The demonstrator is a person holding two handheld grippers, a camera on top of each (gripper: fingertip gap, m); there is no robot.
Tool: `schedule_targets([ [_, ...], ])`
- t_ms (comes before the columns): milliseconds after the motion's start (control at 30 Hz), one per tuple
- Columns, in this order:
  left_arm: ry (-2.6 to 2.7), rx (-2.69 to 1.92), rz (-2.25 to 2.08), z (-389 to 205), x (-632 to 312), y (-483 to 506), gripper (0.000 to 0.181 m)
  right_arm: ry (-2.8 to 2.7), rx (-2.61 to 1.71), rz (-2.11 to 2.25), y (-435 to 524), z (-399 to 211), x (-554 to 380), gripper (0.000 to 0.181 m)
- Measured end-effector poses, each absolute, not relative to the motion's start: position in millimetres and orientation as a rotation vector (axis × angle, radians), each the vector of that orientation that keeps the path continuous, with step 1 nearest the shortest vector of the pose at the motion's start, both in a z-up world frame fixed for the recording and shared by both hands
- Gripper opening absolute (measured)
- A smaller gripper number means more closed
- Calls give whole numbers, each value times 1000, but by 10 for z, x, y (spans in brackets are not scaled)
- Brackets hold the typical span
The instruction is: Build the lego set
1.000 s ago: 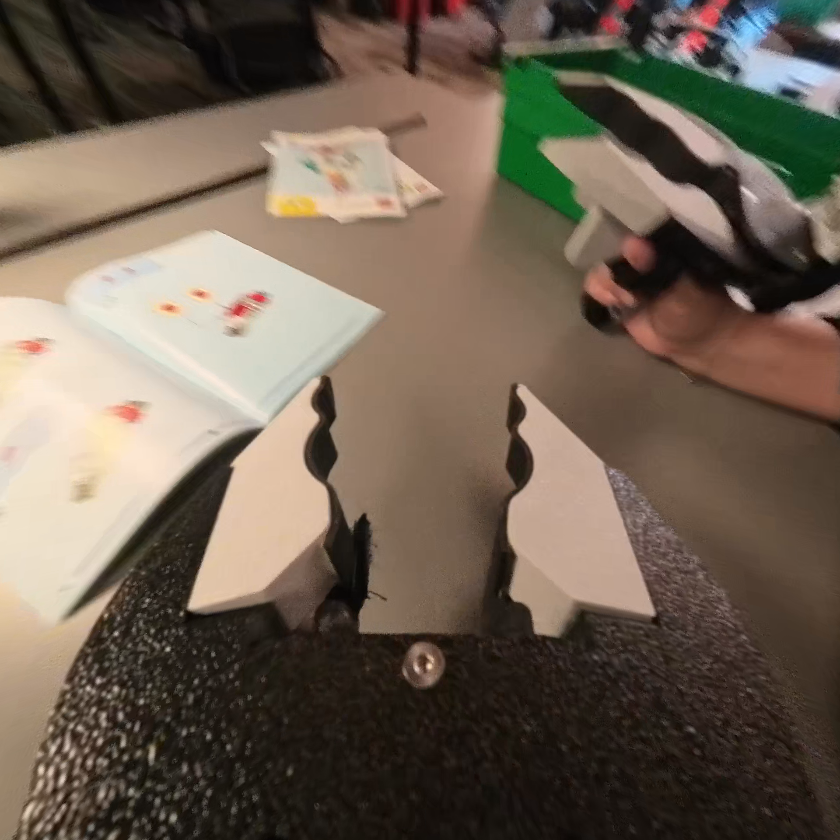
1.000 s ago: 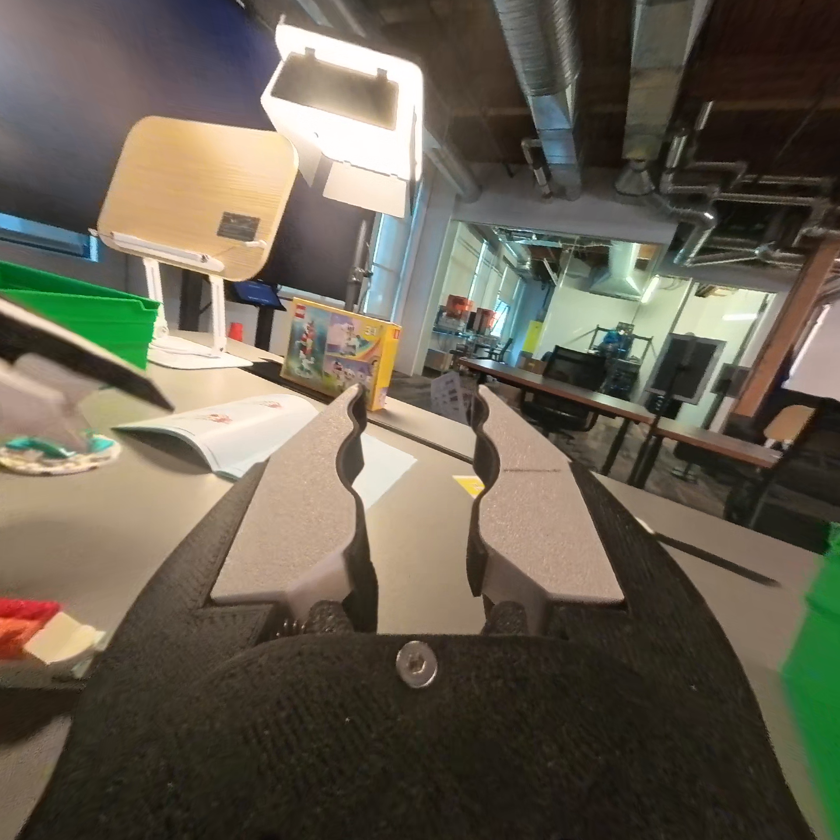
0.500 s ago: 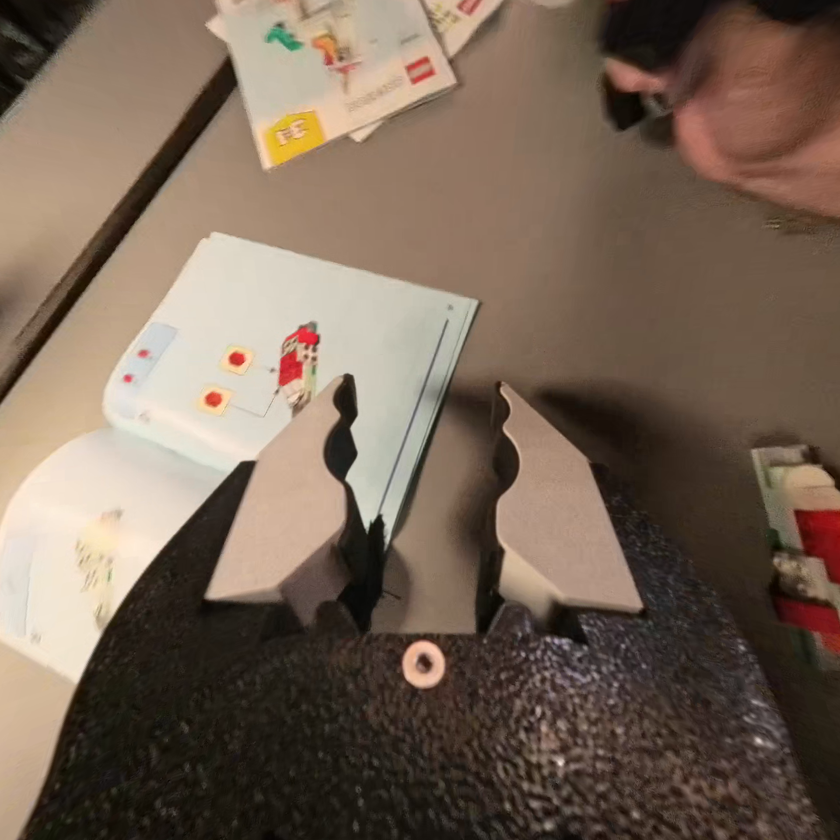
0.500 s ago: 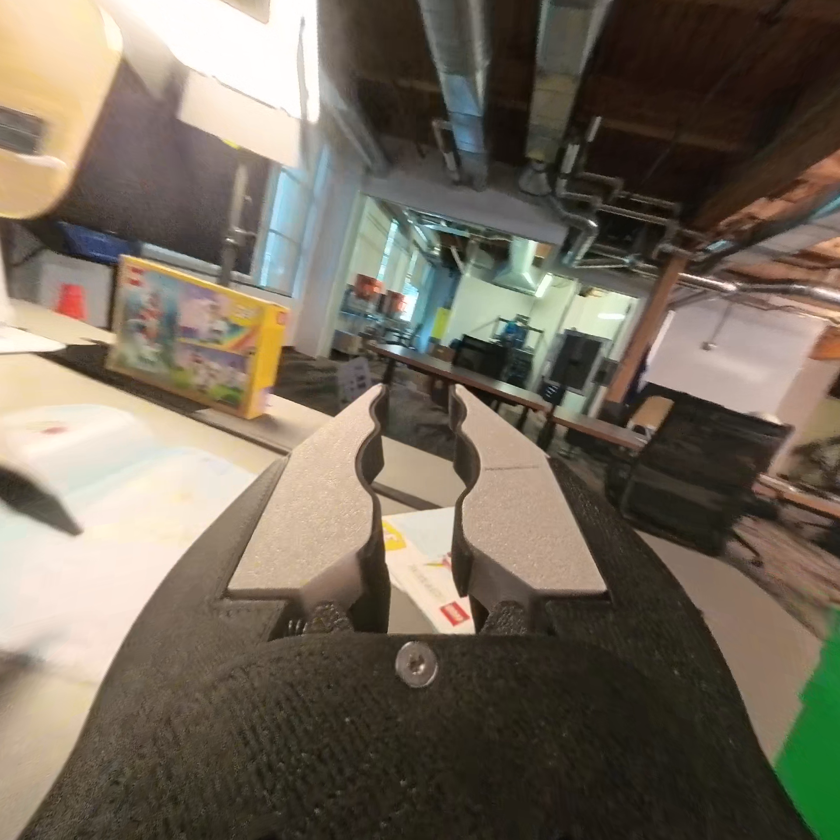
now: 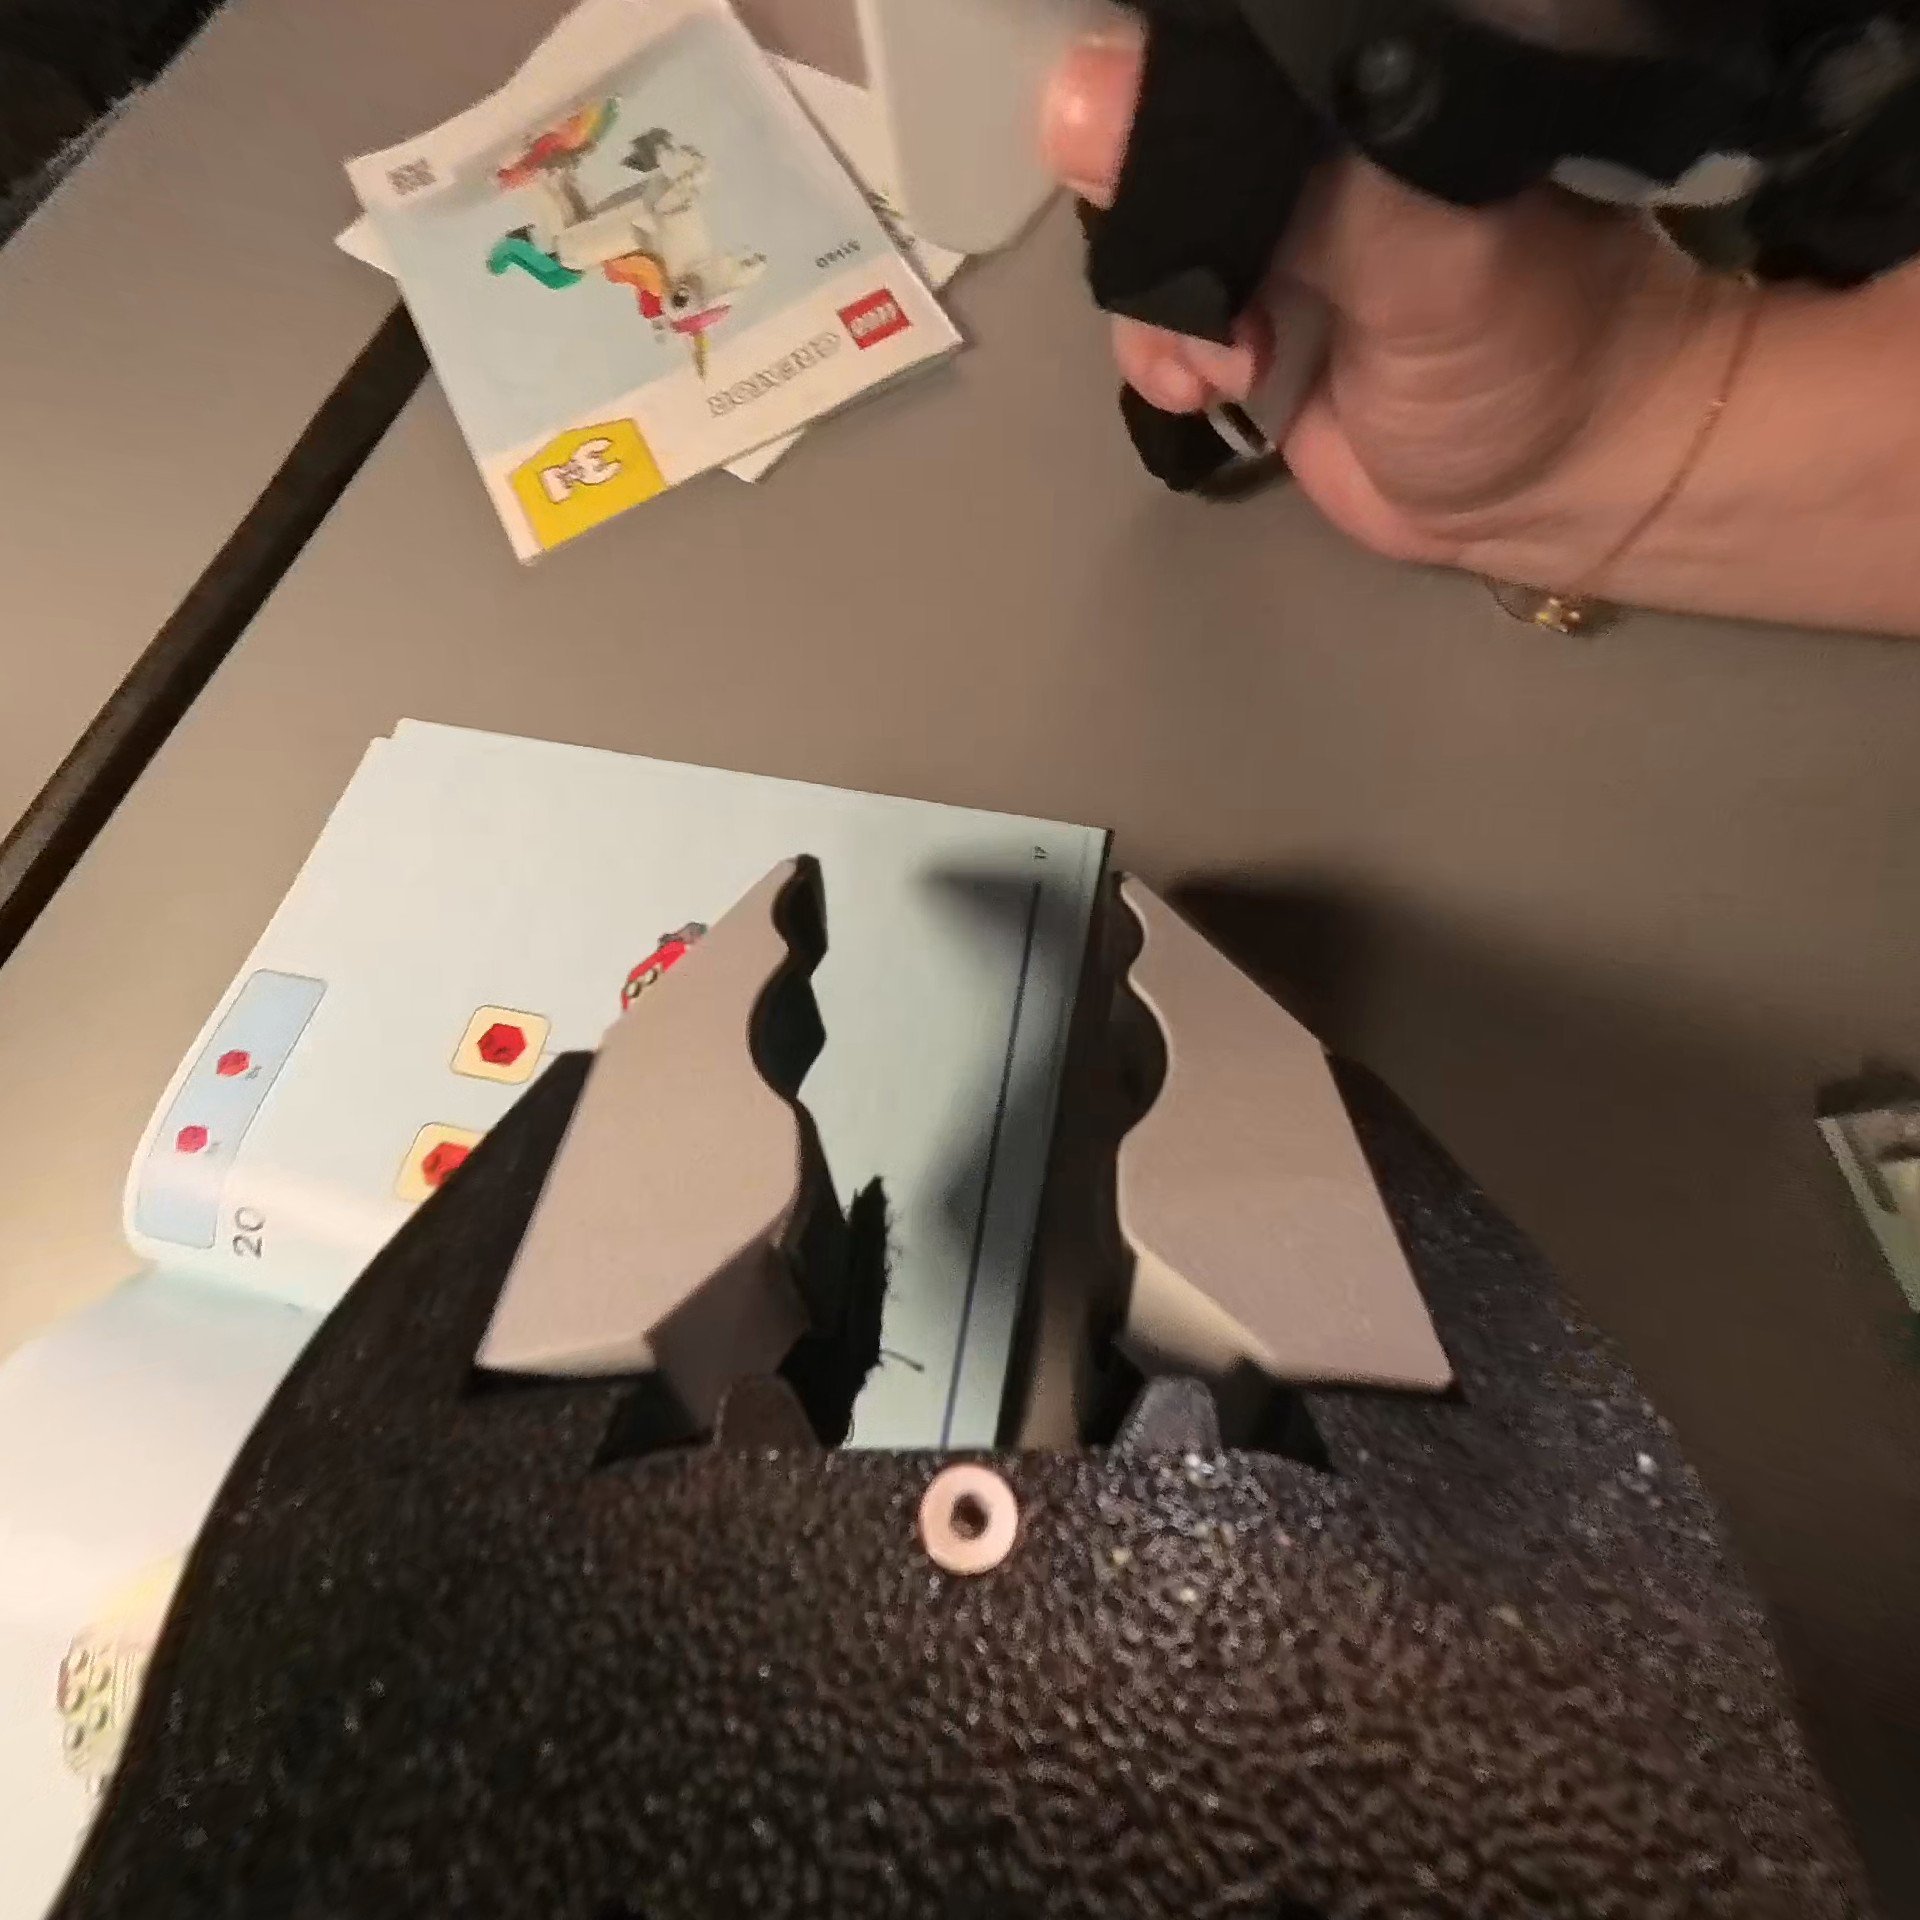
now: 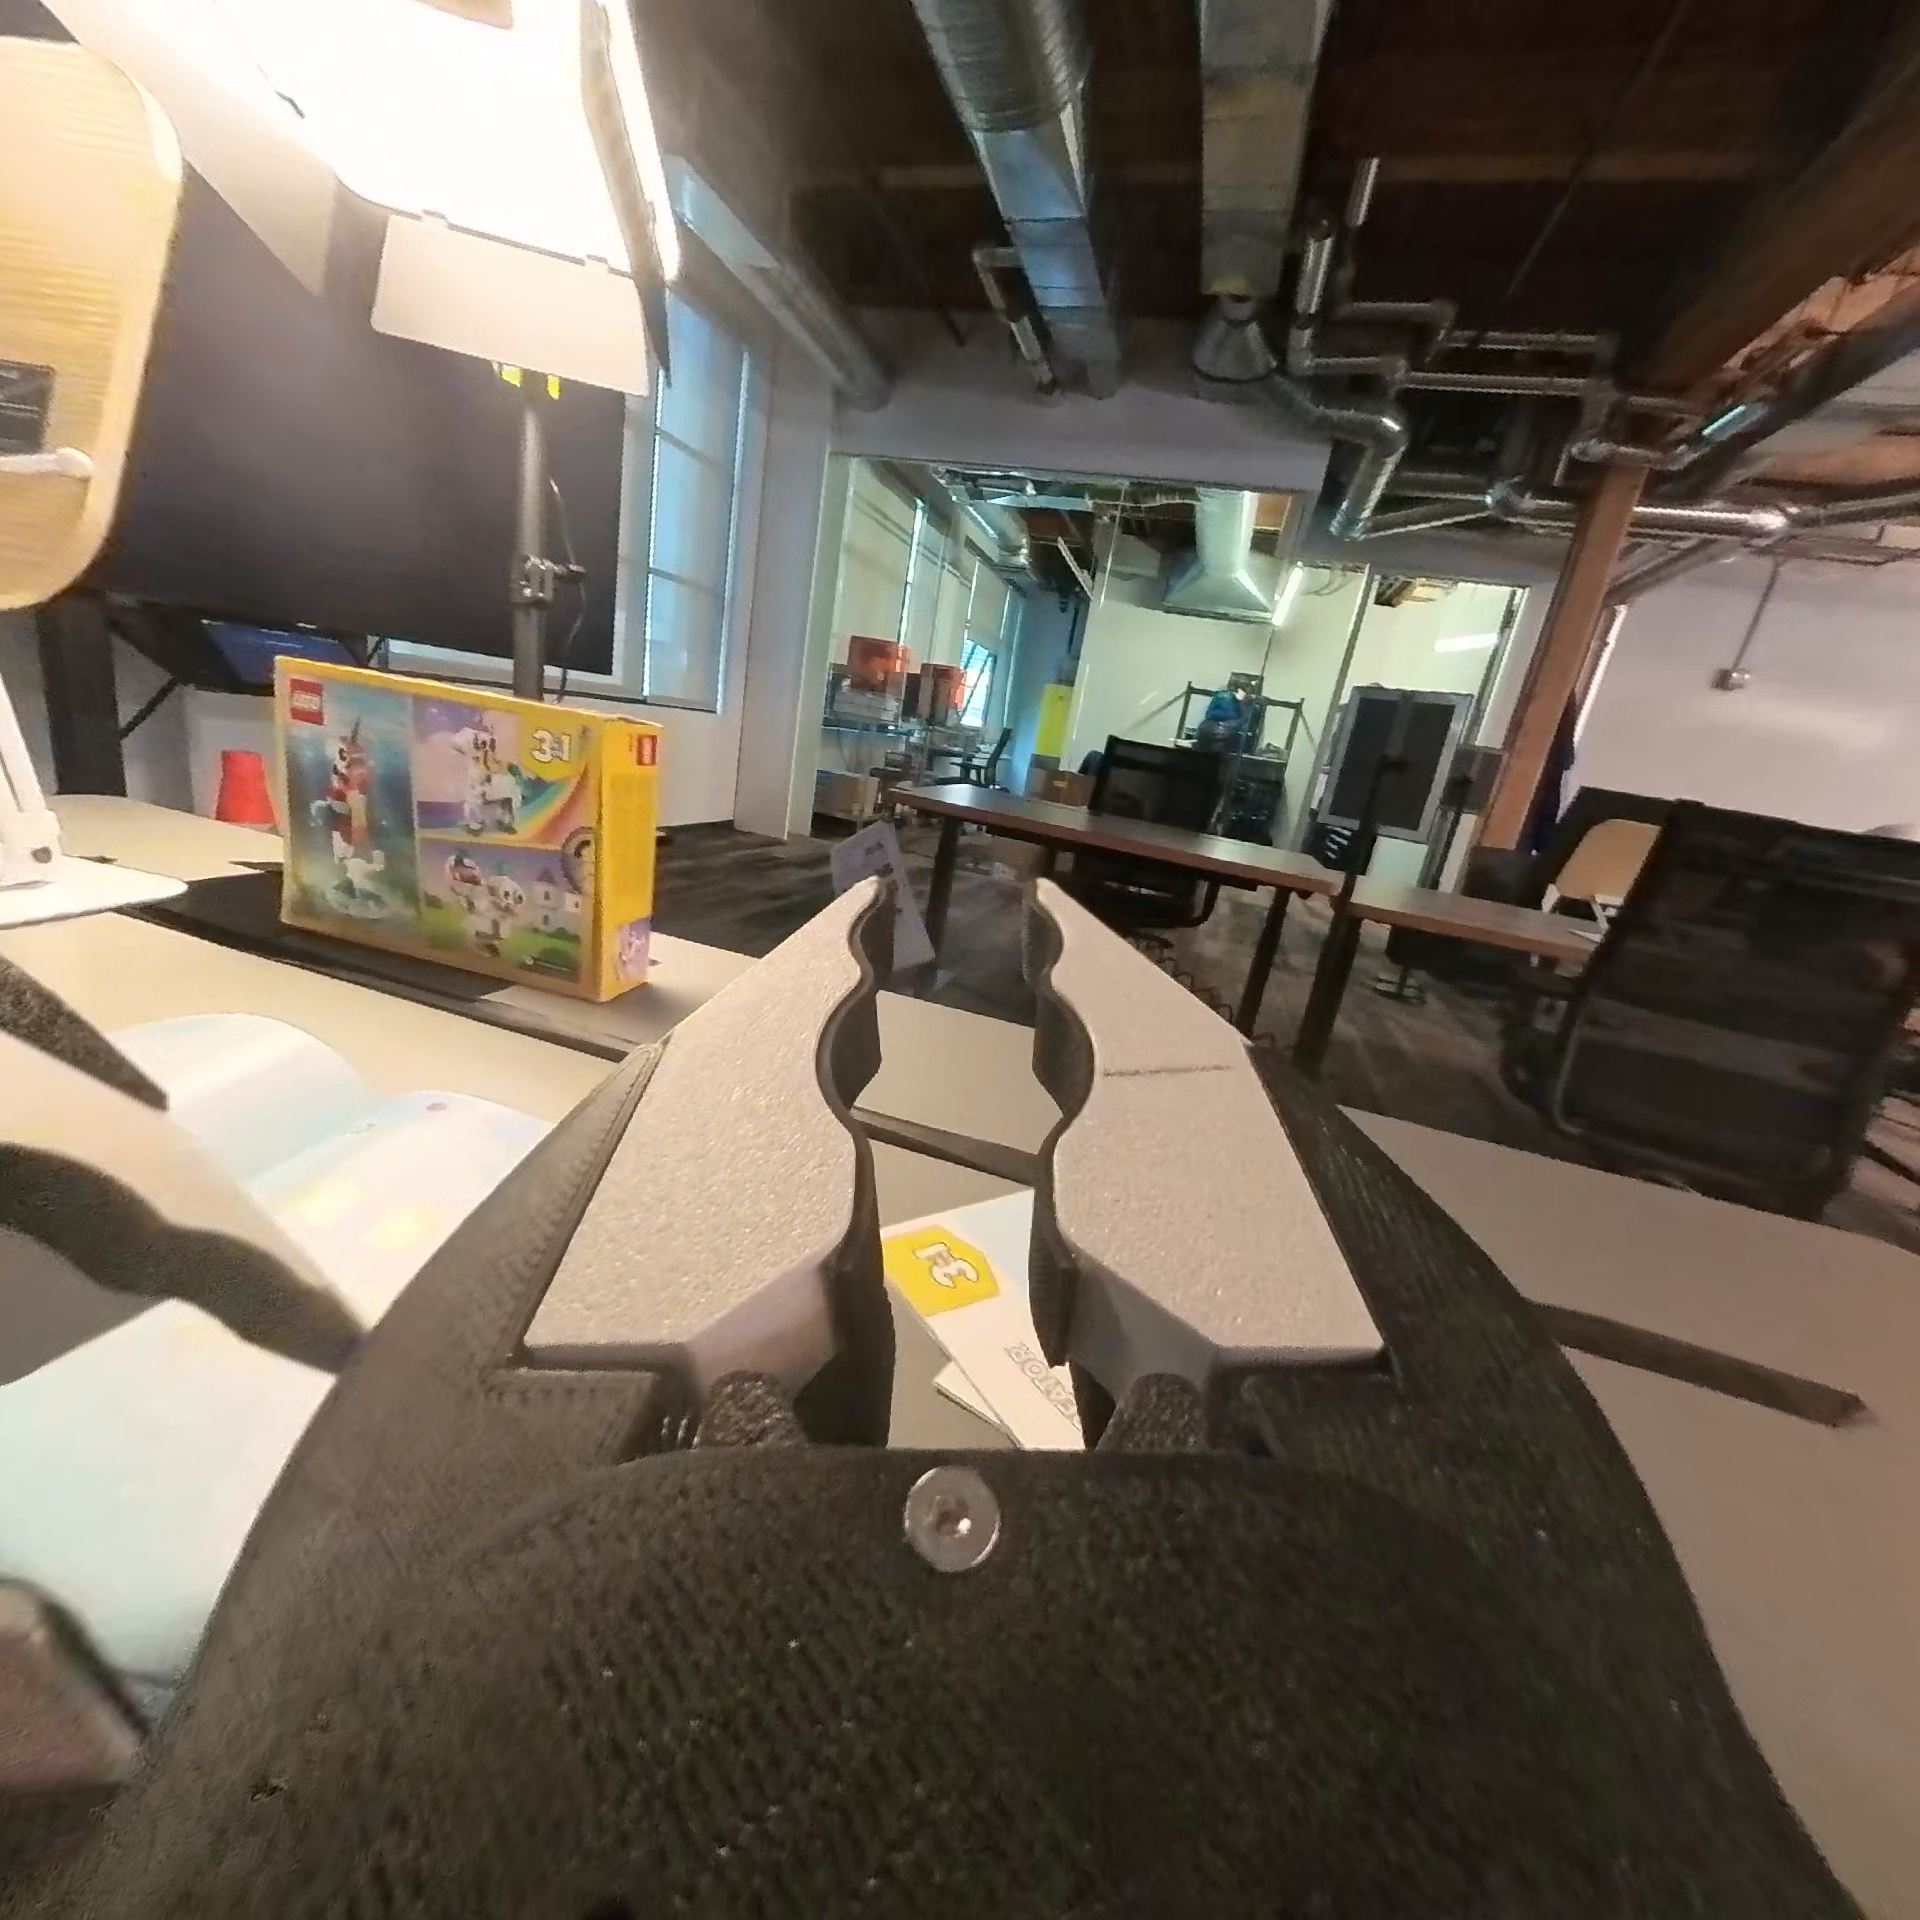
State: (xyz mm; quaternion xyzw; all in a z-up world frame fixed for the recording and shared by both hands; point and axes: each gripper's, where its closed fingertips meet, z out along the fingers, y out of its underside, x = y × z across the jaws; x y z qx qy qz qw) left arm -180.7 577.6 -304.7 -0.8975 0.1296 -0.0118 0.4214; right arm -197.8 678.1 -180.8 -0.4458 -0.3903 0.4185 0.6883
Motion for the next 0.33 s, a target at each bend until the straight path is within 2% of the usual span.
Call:
schedule_targets([
  [67, 264, -2223, -8, -3006, -1878, 5786, 53, -920, -972, 935, 6722, -1779, -1991, 23],
  [233, 82, -2100, 203, -2933, -2253, 5817, 13, -1226, -884, 1023, 6436, -1939, -2086, 15],
  [333, -49, -2073, 122, -2936, -2355, 5788, 3, -1577, -966, 1158, 6177, -2320, -2104, 6],
])
